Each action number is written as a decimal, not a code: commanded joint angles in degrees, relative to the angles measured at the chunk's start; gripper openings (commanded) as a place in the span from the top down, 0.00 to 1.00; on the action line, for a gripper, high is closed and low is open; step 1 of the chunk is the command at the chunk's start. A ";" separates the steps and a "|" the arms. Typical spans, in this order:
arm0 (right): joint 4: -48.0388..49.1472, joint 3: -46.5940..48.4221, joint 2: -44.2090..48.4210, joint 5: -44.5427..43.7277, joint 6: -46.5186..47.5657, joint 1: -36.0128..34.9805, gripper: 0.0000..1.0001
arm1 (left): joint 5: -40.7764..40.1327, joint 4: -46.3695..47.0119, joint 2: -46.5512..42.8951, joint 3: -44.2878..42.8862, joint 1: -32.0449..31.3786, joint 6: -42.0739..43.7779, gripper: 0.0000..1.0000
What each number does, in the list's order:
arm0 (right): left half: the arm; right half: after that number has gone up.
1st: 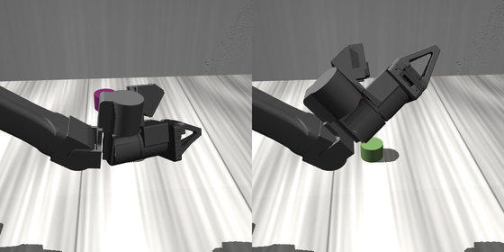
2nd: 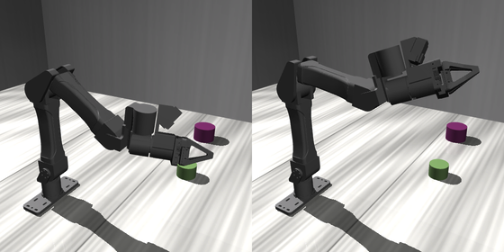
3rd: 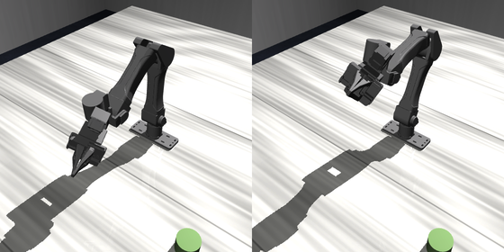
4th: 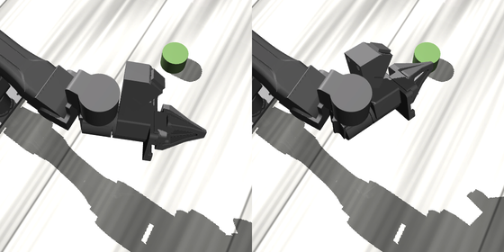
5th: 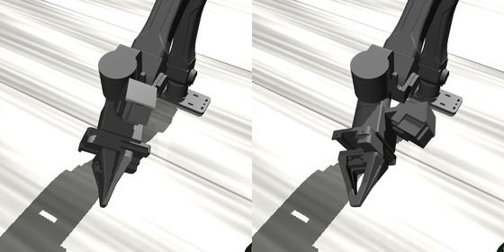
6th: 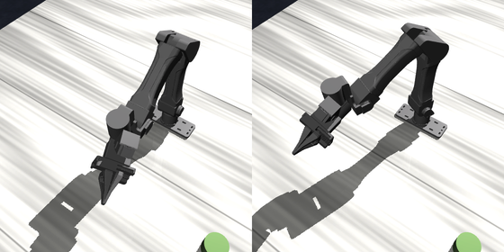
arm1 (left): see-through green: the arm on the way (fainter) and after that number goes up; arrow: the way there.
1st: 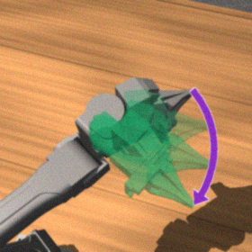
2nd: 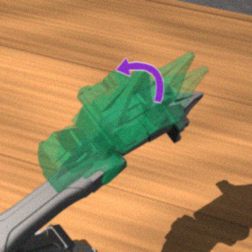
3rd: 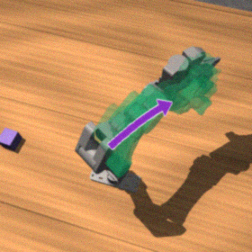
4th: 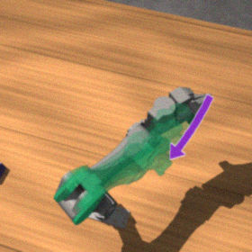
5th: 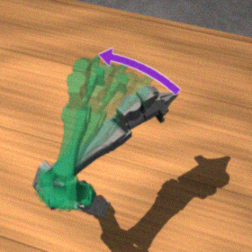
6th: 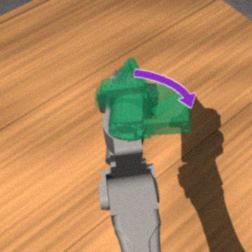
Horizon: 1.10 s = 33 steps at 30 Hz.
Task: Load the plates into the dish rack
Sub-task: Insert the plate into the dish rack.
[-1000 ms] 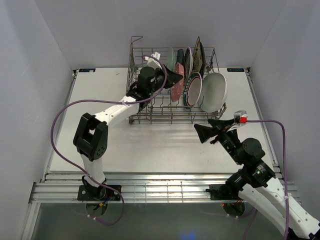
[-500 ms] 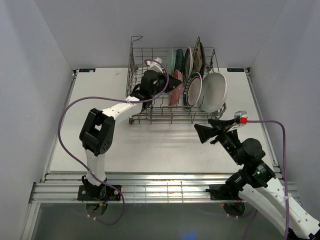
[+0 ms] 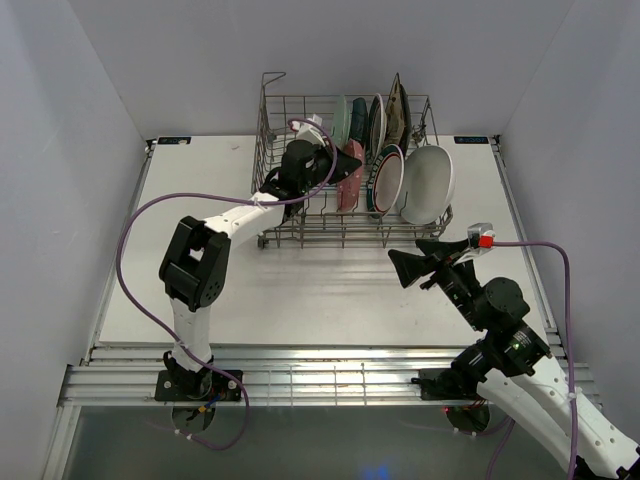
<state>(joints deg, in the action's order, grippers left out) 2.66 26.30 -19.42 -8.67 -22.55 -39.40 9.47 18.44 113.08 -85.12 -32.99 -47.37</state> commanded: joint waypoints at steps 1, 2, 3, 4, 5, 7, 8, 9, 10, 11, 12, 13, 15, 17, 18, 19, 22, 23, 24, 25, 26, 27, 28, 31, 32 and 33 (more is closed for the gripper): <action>1.04 0.15 0.87 -0.12 -0.39 -0.07 0.10 | 0.37 8.19 -4.27 -1.63 0.65 0.79 0.81; 1.04 0.15 0.87 -0.30 -0.39 -0.07 0.10 | 0.63 8.28 -4.36 -1.63 0.65 0.79 0.78; 0.95 0.15 0.87 -0.30 -0.39 -0.07 0.10 | 0.89 8.46 -4.36 -1.63 0.65 0.71 0.76; 1.03 0.15 0.96 -0.30 -0.39 -0.07 0.10 | 0.98 8.55 -4.36 -1.63 0.65 0.53 0.75; 0.95 0.15 1.05 -0.21 -0.39 -0.07 0.10 | 1.16 8.55 -4.36 -1.63 0.65 0.53 0.72; 0.86 0.15 1.23 -0.30 -0.39 -0.07 0.10 | 1.77 8.72 -4.53 -1.36 0.65 0.18 0.72; 0.77 0.15 1.23 -0.21 -0.39 -0.07 0.10 | 2.04 8.81 -4.79 -1.28 0.65 0.00 0.71; 0.69 0.15 1.31 -0.30 -0.48 -0.07 0.10 | 2.21 8.81 -4.88 -1.01 0.65 -0.09 0.70; 0.68 0.15 1.49 -0.30 -0.48 -0.07 0.10 | 2.65 8.81 -4.97 -0.92 0.65 -0.26 0.68; 0.68 0.15 1.49 -0.21 -0.48 -0.15 0.10 | 2.65 8.81 -5.23 -0.84 0.65 -0.35 0.66; 0.77 0.15 1.49 -0.30 -0.48 -0.15 0.10 | 2.83 8.98 -5.41 -0.49 0.65 -0.26 0.66; 0.69 0.15 1.58 -0.30 -0.48 -0.07 0.10 | 2.83 9.16 -5.41 -0.31 0.56 -0.09 0.66; 0.68 0.24 1.67 -0.21 -0.57 -0.15 0.10 | 2.74 9.42 -5.59 -0.05 0.56 0.18 0.66; 0.60 0.33 1.75 -0.03 -0.57 -0.07 0.10 | 2.65 9.60 -5.50 -0.04 0.65 0.35 0.65; 0.60 0.24 1.84 -0.03 -0.57 -0.07 0.10 | 2.65 9.69 -5.41 -0.04 0.65 0.53 0.63; 0.60 0.24 1.84 -0.03 -0.57 -0.07 0.10 | 2.83 9.78 -5.32 -0.13 0.65 0.53 0.61; 0.51 0.15 2.02 -0.12 -0.57 -0.15 0.10 | 3.53 9.86 -4.89 -0.13 0.65 0.62 0.57; 0.51 0.15 2.02 -0.12 -0.66 -0.15 0.10 | 3.71 9.95 -4.80 -0.13 0.65 0.70 0.57; 0.60 -0.02 2.10 -0.04 -0.66 -0.15 0.10 | 3.62 10.04 -4.71 -0.13 0.65 0.88 0.57; 0.51 -0.03 2.28 0.05 -0.66 -0.15 0.10 | 3.53 10.13 -4.53 -0.05 0.65 0.97 0.56; 0.51 0.06 2.28 -0.03 -0.66 -0.07 0.10 | 3.53 10.39 -4.44 0.13 0.65 1.14 0.57; 0.42 -0.02 2.37 0.05 -0.66 -0.07 0.10 | 3.53 10.48 -4.36 0.22 0.65 1.32 0.56; 0.42 -0.03 2.37 -0.03 -0.74 -0.15 0.10 | 3.45 10.48 -4.10 0.22 0.56 1.58 0.55; 0.33 -0.11 2.63 -0.12 -0.66 -0.15 0.10 | 3.53 10.65 -3.74 0.13 0.65 1.76 0.50; 0.33 -0.20 2.72 -0.21 -0.66 -0.07 0.10 | 3.62 10.66 -3.57 0.13 0.65 1.85 0.46; 0.33 -0.20 2.72 -0.21 -0.66 -0.15 0.10 | 3.62 10.74 -3.57 -0.04 0.65 1.85 0.45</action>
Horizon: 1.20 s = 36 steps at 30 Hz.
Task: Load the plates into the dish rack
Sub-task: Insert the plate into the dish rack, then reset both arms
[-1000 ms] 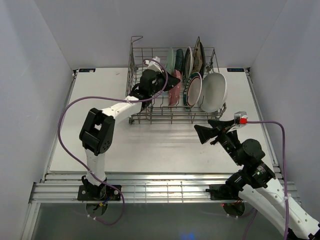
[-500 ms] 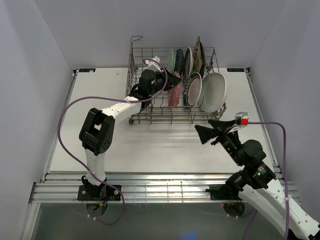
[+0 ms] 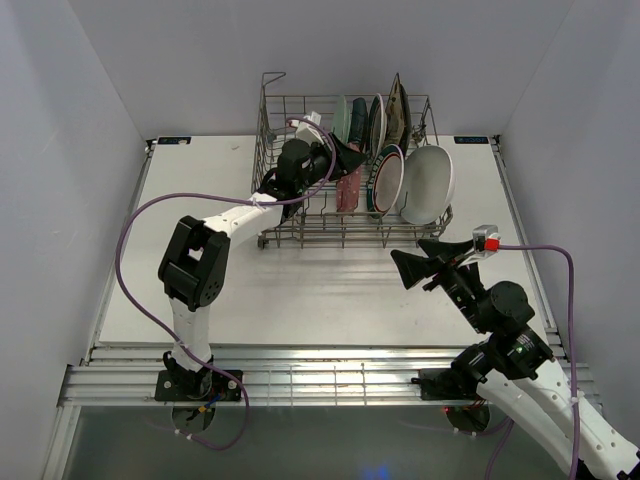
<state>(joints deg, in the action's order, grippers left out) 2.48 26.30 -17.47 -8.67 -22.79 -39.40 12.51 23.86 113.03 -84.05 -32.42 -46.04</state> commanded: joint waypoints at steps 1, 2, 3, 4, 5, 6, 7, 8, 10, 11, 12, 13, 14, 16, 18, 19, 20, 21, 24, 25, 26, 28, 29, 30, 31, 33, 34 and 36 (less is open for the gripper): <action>0.51 -0.11 0.78 -0.21 -0.42 -0.07 0.10 | 0.58 5.41 -3.52 -1.12 0.08 0.60 0.44; 0.51 -0.11 0.78 -0.21 -0.42 -0.15 0.10 | 0.76 5.58 -3.52 -1.12 -0.01 0.78 0.44; 0.51 -0.03 0.78 -0.30 -0.42 -0.15 0.10 | 0.85 5.59 -3.52 -1.20 -0.01 0.69 0.44; 0.42 -0.03 0.78 -0.21 -0.42 -0.15 0.10 | 1.11 5.59 -3.52 -1.29 0.08 0.69 0.42; 0.33 0.06 0.78 -0.30 -0.33 -0.07 0.10 | 1.11 5.59 -3.52 -1.29 0.08 0.86 0.38; 0.33 0.15 0.78 -0.30 -0.42 -0.15 0.10 | 1.28 5.67 -3.35 -1.38 0.08 1.04 0.21; 0.24 0.15 0.86 -0.30 -0.42 -0.07 0.10 | 1.63 5.59 -3.26 -1.55 -0.01 1.30 0.16; 0.24 0.15 0.95 -0.21 -0.42 -0.15 0.10 | 1.46 5.59 -3.34 -1.47 0.08 1.48 0.13; 0.16 0.06 1.13 -0.30 -0.42 -0.07 0.10 | 1.20 5.67 -3.43 -1.29 0.08 1.57 0.11; 0.16 0.06 1.21 -0.30 -0.42 -0.15 0.10 | 1.02 5.67 -3.43 -1.29 0.08 1.66 0.10; 0.07 -0.02 1.30 -0.30 -0.42 -0.15 0.10 | 0.94 5.59 -3.43 -1.20 0.08 1.74 0.10; 0.16 -0.11 1.39 -0.30 -0.42 -0.07 0.10 | 0.93 5.59 -3.35 -1.12 0.08 1.74 0.09; 0.16 -0.11 1.48 -0.21 -0.50 -0.07 0.10 | 0.85 5.59 -3.35 -1.03 0.08 1.74 0.09; 0.16 -0.29 1.57 -0.30 -0.51 -0.15 0.10 | 0.85 5.67 -3.26 -0.94 0.08 1.74 0.09; 0.16 -0.20 1.57 -0.30 -0.51 -0.07 0.10 | 0.85 5.59 -3.34 -0.94 0.08 2.01 0.08; 0.16 -0.20 1.57 -0.30 -0.59 -0.15 0.10 | 0.76 5.59 -3.52 -0.85 0.08 2.36 0.06; 0.07 -0.20 1.39 -0.39 -0.51 -0.07 0.10 | 0.85 5.59 -3.96 -0.76 0.08 2.71 0.03; 0.16 -0.11 1.48 -0.39 -0.59 -0.07 0.10 | 0.76 5.59 -4.31 -0.50 0.08 3.23 0.02; 0.07 -0.03 1.13 -0.47 -0.51 -0.07 0.10 | 0.14 5.59 -6.50 1.34 0.08 4.64 0.02; 0.07 0.06 1.13 -0.56 -0.51 -0.15 0.10 | 0.06 5.59 -7.03 1.78 -0.01 5.17 0.02; 0.16 0.06 0.95 -0.56 -0.42 -0.15 0.10 | 0.06 5.59 -7.73 2.39 0.08 6.30 0.02; 0.07 0.15 0.69 -0.65 -0.42 -0.07 0.10 | -0.47 5.50 -10.19 4.59 0.08 7.80 0.02; 0.07 0.24 0.60 -0.74 -0.33 -0.07 0.10 | -0.65 5.50 -11.33 5.55 0.08 9.29 0.02; 0.07 0.24 0.51 -0.91 -0.42 -0.07 0.10 | -1.00 5.50 -13.95 6.70 0.08 10.09 0.02; 0.07 0.24 0.42 -1.26 -0.42 -0.15 0.10 | -1.61 5.50 -15.29 8.88 -0.01 11.05 0.02; 0.16 0.06 -0.01 -1.62 -0.33 -0.15 0.10 | -2.23 5.50 -19.66 11.26 0.08 14.38 0.02; 0.07 0.06 -0.19 -1.88 -0.50 -0.07 0.10 | -3.54 5.41 -21.26 13.54 0.08 15.44 0.02; 0.42 0.06 -0.89 -1.71 -0.51 -0.07 0.10 | -5.56 4.97 -26.60 16.19 0.08 17.20 0.02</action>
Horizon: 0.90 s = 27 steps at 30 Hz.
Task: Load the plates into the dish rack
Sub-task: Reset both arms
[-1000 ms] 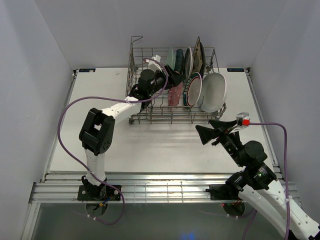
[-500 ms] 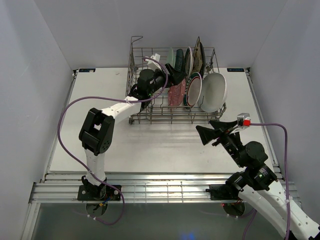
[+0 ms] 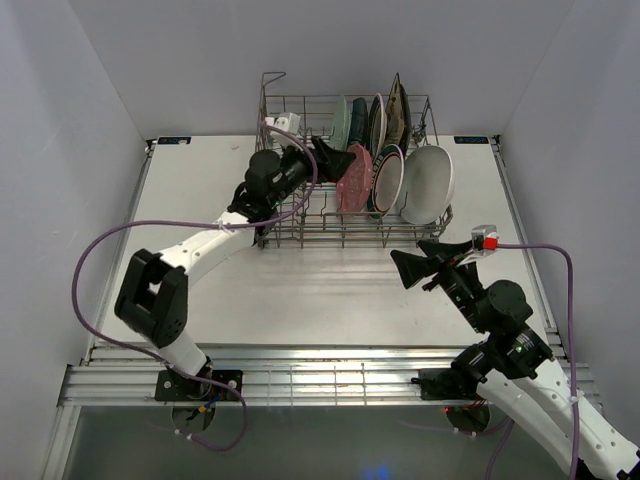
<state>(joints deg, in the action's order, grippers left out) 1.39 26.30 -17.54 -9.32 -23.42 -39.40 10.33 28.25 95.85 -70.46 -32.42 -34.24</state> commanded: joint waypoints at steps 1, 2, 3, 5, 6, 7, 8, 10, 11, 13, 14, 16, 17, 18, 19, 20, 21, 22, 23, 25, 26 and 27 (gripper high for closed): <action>1.69 0.06 -1.09 -1.14 0.13 -0.15 0.10 | -4.25 0.23 -11.20 4.78 0.08 6.11 0.02; 1.86 0.15 -1.61 -1.22 -0.05 -0.07 0.10 | -5.57 -0.99 -13.04 5.67 -0.01 6.90 0.02; 1.95 0.15 -1.97 -1.22 0.04 -0.15 0.10 | -6.10 -1.61 -14.80 6.46 0.08 8.73 0.02; 2.48 -0.02 -2.58 -1.22 0.13 -0.15 0.10 | -9.16 -4.32 -19.90 8.57 -0.01 10.50 0.02; 2.91 -0.03 -2.76 -1.31 0.13 -0.15 0.10 | -10.14 -5.47 -21.48 9.19 0.08 11.38 0.02; 3.27 -0.03 -3.11 -0.79 0.22 -0.15 0.10 | -11.98 -6.44 -23.06 9.89 0.08 13.21 0.02; 3.10 0.15 -3.72 -0.96 0.30 -0.15 0.10 | -12.95 -7.50 -26.39 11.90 0.08 14.10 0.02; 1.69 0.76 -4.43 -2.10 0.22 -0.15 0.10 | -15.15 -7.68 -30.00 14.54 0.08 17.78 0.02; 1.51 0.68 -4.69 -2.63 0.13 -0.15 0.10 | -16.03 -7.68 -31.94 15.95 0.17 18.76 0.02; 2.30 -0.28 -4.70 -2.98 -0.05 -0.15 0.10 | -18.93 -7.68 -37.65 20.17 0.26 20.61 0.02; 2.83 -0.81 -4.52 -3.07 -0.05 -0.07 0.10 | -19.72 -7.86 -39.50 21.49 0.43 23.23 0.02; 3.97 -1.69 -4.08 -3.07 -0.31 -0.15 0.10 | -20.61 -8.91 -44.86 24.83 0.43 25.53 0.02; 4.67 -2.48 -3.56 -3.16 -0.57 -0.15 0.10 | -20.09 -10.74 -46.70 25.88 0.52 27.71 0.02; 4.68 -2.75 -3.47 -3.25 -0.84 -0.07 0.10 | -19.56 -11.89 -50.29 27.81 0.52 28.52 0.02; 4.68 -3.10 -3.29 -3.59 -1.62 -0.15 0.10 | -18.51 -13.12 -52.15 28.70 0.61 29.14 0.02; 4.76 -3.54 -3.12 -3.86 -1.98 -0.15 0.10 | -18.24 -15.57 -53.82 29.49 0.61 29.75 0.02; 4.68 -4.41 -3.11 -4.04 -2.24 -0.07 0.10 | -18.67 -16.55 -57.24 30.28 0.61 30.10 0.02; 4.59 -4.77 -3.11 -4.21 -2.59 -0.15 0.10 | -19.46 -17.43 -58.92 32.20 0.70 30.11 0.02; 3.98 -5.29 -3.29 -4.30 -2.86 -0.07 0.10 | -21.12 -18.83 -60.59 33.18 0.70 29.93 0.02; 3.71 -6.00 -3.29 -4.21 -3.65 -0.15 0.10 | -22.28 -19.72 -65.59 36.94 1.13 30.37 0.02; 3.80 -6.52 -3.12 -3.78 -3.82 -0.15 0.10 | -23.06 -19.55 -67.27 38.54 1.31 31.24 0.02; 4.32 -7.40 -3.03 -3.16 -3.91 -0.15 0.10 | -23.77 -19.55 -68.86 40.12 1.22 31.86 0.02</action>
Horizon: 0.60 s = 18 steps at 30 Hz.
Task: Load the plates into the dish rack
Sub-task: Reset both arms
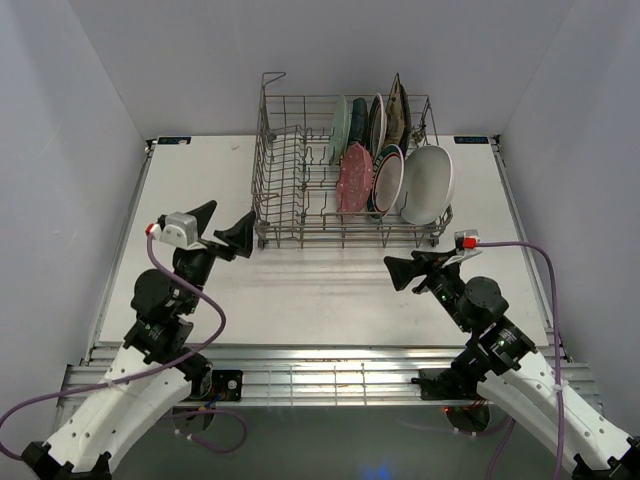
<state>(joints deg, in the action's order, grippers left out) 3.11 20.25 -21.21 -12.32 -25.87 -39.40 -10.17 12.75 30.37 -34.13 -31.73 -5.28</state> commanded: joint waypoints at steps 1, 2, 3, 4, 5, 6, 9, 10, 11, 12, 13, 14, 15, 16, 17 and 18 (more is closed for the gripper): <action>2.77 -1.79 0.82 0.53 -1.47 -0.15 0.10 | -3.88 -4.23 -6.08 5.20 0.61 4.04 0.02; 2.86 -2.14 0.91 0.80 -1.90 -0.15 0.10 | -4.41 -4.66 -7.50 7.56 0.61 4.57 0.02; 3.21 -2.49 1.00 1.06 -2.17 -0.15 0.10 | -5.11 -5.36 -8.74 8.46 0.61 4.75 0.02; 3.39 -3.37 1.17 1.24 -2.17 -0.15 0.10 | -5.29 -7.20 -9.88 9.34 0.61 4.58 0.02; 3.65 -3.72 1.17 1.16 -2.26 -0.15 0.10 | -5.56 -8.09 -11.98 10.91 0.61 4.58 0.02; 3.74 -4.16 1.26 0.20 -2.08 -0.15 0.10 | -5.38 -8.88 -12.96 11.80 0.61 4.58 0.02; 3.65 -5.48 1.70 -3.05 0.10 -0.15 0.10 | -6.34 -9.86 -16.64 13.91 0.61 4.92 0.02; 4.44 -5.83 1.79 -4.46 1.16 -0.15 0.10 | -6.44 -9.77 -17.27 13.91 0.61 5.01 0.02; 5.14 -6.71 2.05 -4.91 2.21 -0.15 0.10 | -5.74 -10.81 -17.80 13.74 0.61 4.93 0.02; 5.84 -6.98 2.14 -5.52 3.62 -0.15 0.10 | -4.43 -11.69 -18.15 13.83 0.61 4.67 0.02; 6.37 -7.33 2.23 -6.57 4.07 -0.15 0.10 | -1.28 -12.31 -17.98 14.09 0.53 4.58 0.02; 6.73 -7.42 2.05 -7.02 4.33 -0.15 0.10 | -0.47 -12.40 -17.63 14.35 0.52 4.49 0.02; 6.56 -7.33 1.97 -7.37 4.42 -0.15 0.10 | -0.55 -12.40 -17.02 14.18 0.61 4.49 0.02; 6.47 -7.33 1.96 -7.37 4.51 -0.15 0.10 | -1.59 -12.40 -15.71 13.92 0.61 4.23 0.02; 6.64 -7.33 1.96 -7.11 4.42 -0.15 0.10 | -2.04 -12.40 -15.08 13.83 0.61 4.05 0.02; 6.73 -7.33 1.96 -6.67 4.42 -0.15 0.10 | -2.22 -12.40 -14.47 13.91 0.61 3.70 0.02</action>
<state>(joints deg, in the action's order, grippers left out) 5.63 12.82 -19.70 -17.17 -23.31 -39.40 -12.91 2.11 13.91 -20.03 -31.33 -1.30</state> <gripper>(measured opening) 0.900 0.979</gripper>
